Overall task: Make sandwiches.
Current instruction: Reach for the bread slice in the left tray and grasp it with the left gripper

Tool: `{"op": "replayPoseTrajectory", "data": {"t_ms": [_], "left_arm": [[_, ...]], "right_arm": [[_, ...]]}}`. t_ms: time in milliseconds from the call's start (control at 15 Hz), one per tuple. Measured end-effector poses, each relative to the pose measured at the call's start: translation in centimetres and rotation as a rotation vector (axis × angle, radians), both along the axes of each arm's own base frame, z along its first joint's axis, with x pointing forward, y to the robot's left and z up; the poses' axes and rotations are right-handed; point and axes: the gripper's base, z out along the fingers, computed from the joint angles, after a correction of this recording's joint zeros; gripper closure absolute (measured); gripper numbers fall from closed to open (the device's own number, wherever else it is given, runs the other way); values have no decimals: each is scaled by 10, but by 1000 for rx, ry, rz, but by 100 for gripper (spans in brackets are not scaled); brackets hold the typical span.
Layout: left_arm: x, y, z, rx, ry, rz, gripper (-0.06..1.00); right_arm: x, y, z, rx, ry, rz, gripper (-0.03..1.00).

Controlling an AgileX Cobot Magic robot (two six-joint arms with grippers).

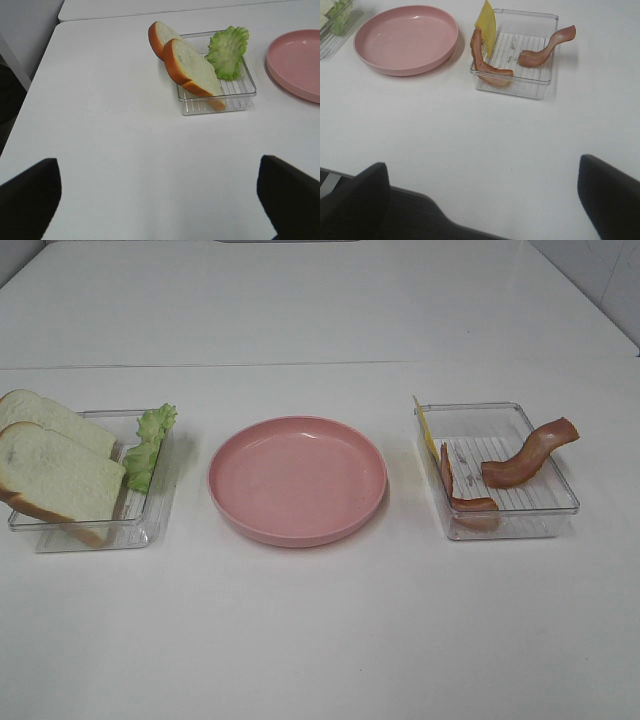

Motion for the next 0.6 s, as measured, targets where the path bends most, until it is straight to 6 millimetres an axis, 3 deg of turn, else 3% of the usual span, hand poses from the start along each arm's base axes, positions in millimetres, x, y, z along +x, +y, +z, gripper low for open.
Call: {"op": "replayPoseTrajectory", "data": {"t_ms": [600], "left_arm": [[0,0,0,0,0,0,-5]], "right_arm": [[0,0,0,0,1,0,-1]]}}
